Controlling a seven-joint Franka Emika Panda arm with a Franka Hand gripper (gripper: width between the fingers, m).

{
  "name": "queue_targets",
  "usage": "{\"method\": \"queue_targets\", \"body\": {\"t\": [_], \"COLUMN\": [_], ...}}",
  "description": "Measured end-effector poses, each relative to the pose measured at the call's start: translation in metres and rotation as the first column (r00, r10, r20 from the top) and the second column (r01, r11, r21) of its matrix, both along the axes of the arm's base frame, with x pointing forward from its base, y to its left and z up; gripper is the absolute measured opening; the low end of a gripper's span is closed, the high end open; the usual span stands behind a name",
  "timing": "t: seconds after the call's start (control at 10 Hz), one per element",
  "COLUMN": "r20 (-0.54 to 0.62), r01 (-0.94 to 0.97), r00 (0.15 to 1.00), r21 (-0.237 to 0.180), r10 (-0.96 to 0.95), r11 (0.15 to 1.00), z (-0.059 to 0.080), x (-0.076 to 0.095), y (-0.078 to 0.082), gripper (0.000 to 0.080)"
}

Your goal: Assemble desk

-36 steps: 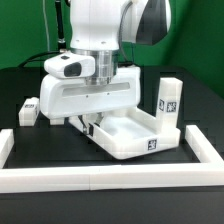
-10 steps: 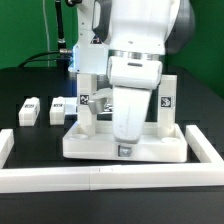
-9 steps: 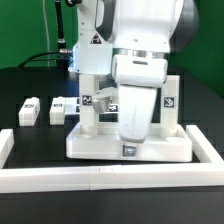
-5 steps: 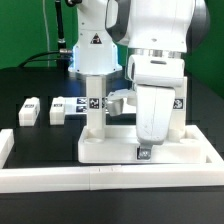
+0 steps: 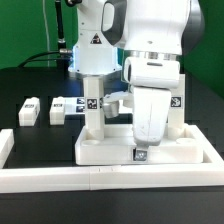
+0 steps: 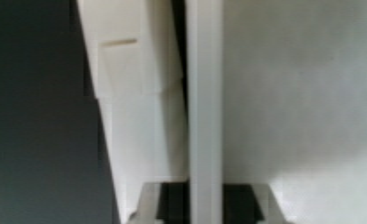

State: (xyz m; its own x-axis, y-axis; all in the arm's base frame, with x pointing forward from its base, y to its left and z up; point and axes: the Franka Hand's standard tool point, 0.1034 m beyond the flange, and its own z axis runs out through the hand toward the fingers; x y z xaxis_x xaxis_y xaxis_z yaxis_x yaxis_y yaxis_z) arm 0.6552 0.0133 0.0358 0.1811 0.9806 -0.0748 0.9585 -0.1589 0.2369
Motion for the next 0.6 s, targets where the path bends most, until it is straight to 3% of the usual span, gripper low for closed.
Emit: {"method": "queue_targets", "body": {"t": [0.3, 0.6], "r20": [-0.008, -0.014], "r01": [0.000, 0.015], "r00": [1.000, 1.000], "r21": [0.002, 0.000], "r10": [0.000, -0.015], "r11": [1.000, 1.000], "z": [-0.0064, -0.0048], "x": [-0.0090, -0.0008], "y": [-0.0003, 0.0052], "gripper": [0.0057, 0.0057]}}
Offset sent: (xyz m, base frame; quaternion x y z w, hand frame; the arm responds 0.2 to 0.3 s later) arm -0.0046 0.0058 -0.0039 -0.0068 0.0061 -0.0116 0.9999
